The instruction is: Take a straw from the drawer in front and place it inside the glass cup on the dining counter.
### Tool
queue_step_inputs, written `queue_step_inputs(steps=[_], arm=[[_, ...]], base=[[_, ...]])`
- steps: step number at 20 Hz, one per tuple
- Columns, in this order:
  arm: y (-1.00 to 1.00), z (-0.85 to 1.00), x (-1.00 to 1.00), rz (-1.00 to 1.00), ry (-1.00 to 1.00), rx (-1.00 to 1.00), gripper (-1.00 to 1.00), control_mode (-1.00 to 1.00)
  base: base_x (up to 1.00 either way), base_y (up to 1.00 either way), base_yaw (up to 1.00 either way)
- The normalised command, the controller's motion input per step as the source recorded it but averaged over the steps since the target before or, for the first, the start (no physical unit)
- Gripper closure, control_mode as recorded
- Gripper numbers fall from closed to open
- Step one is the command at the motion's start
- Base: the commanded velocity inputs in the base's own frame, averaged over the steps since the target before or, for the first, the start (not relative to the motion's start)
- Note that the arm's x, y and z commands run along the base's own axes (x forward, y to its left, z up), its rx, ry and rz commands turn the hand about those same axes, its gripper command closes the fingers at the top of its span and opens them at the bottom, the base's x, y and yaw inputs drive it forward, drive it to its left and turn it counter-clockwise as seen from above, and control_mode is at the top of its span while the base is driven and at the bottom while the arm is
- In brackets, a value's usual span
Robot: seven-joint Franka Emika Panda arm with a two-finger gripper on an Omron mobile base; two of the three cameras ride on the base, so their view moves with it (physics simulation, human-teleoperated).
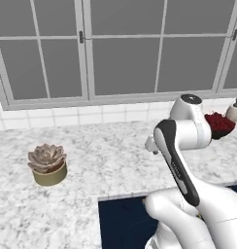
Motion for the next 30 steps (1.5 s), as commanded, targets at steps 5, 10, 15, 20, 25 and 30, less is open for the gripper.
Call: queue_step_inputs(steps=[5, 10, 15, 20, 25, 30], arm=[[0.00, 0.00, 0.00, 0.00, 0.00, 0.00, -1.00, 1.00], [0.00, 0.00, 0.00, 0.00, 0.00, 0.00, -1.00, 1.00], [0.00, 0.00, 0.00, 0.00, 0.00, 0.00, -1.00, 1.00], [0.00, 0.00, 0.00, 0.00, 0.00, 0.00, -1.00, 1.00], [0.00, 0.00, 0.00, 0.00, 0.00, 0.00, -1.00, 1.00], [0.00, 0.00, 0.00, 0.00, 0.00, 0.00, -1.00, 1.00]], base=[[-0.71, -0.05, 0.16], [-0.42, -0.03, 0.22], [-0.36, -0.38, 0.24], [-0.32, -0.74, 0.21], [-0.35, -0.62, 0.23], [-0.33, -0.36, 0.32]])
